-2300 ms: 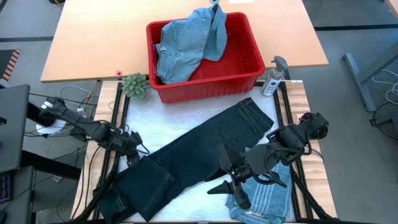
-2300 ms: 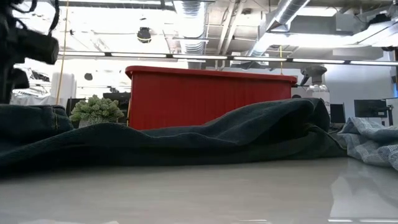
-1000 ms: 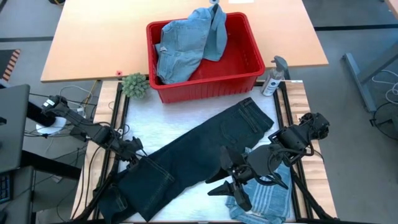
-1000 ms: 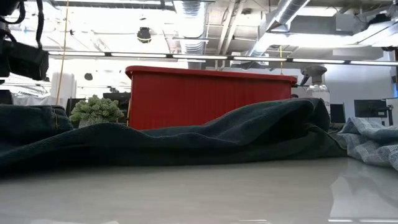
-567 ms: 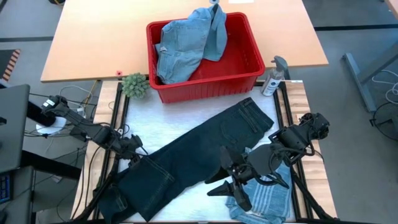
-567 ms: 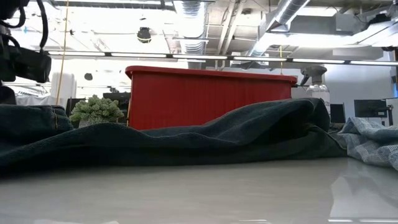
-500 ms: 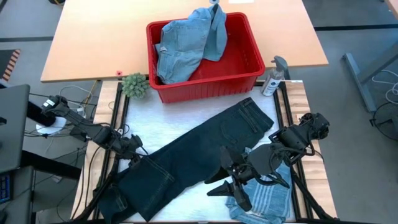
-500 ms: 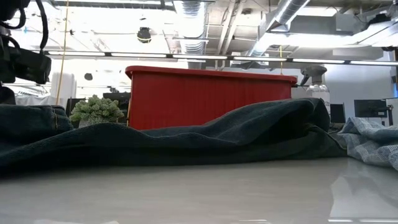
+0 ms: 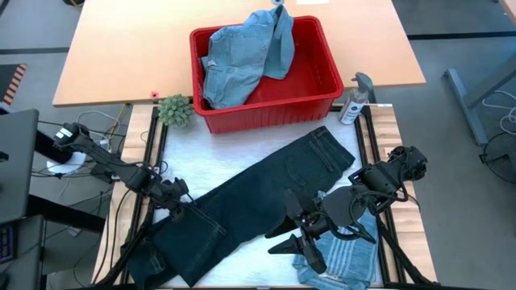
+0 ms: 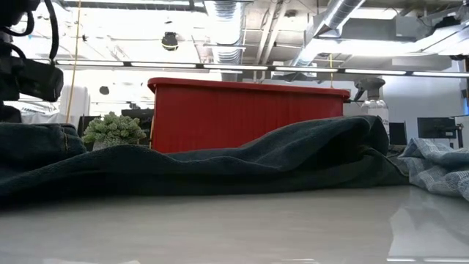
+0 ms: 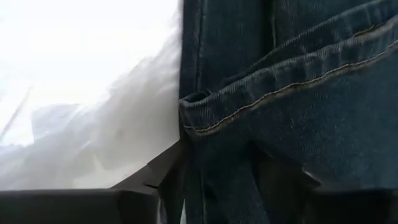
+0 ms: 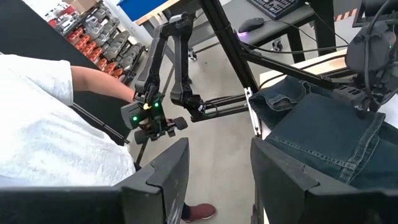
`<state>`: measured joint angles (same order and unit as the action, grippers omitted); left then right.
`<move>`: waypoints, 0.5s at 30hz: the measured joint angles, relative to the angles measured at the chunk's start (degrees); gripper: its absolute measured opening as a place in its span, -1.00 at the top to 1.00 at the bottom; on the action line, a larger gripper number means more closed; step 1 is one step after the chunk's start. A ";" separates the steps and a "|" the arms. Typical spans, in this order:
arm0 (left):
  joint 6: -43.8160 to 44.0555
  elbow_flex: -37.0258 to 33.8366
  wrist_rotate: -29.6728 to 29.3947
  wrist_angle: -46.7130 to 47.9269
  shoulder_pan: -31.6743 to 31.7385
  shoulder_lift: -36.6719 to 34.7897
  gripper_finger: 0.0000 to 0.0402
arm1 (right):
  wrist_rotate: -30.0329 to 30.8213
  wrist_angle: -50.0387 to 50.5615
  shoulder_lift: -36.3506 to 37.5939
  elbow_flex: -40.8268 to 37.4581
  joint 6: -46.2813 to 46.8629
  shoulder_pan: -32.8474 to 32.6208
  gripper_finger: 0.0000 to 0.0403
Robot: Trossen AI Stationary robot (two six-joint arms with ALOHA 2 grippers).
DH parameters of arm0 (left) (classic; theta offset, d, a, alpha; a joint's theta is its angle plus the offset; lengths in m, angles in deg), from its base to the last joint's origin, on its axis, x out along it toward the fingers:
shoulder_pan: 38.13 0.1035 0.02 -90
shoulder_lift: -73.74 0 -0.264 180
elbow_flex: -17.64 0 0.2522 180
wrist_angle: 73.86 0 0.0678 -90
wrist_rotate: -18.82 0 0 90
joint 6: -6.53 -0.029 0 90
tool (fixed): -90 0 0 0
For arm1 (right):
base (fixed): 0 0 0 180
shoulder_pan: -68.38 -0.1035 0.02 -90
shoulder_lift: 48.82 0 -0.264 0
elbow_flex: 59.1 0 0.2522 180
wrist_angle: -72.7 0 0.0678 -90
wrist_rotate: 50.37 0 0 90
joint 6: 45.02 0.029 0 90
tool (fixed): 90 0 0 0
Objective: Fold Laundry from Bin
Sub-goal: Fold the blue denim pants
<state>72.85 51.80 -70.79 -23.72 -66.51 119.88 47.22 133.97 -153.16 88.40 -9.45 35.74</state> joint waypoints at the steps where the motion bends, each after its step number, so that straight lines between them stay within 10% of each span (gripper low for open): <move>1: -0.27 0.00 0.61 -0.25 0.00 0.44 0.27 | 0.00 0.00 0.00 0.00 0.00 0.00 0.03; 8: -0.59 0.00 3.02 -1.45 0.02 1.46 0.89 | 0.00 0.00 0.00 -0.02 0.00 0.02 0.03; 15: 2.37 2.79 5.40 -1.01 0.00 -0.61 0.99 | 4.63 6.25 -0.73 0.13 0.00 0.17 0.03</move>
<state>75.21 54.59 -65.39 -24.73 -66.51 119.27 51.85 140.22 -153.89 88.53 -9.44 35.91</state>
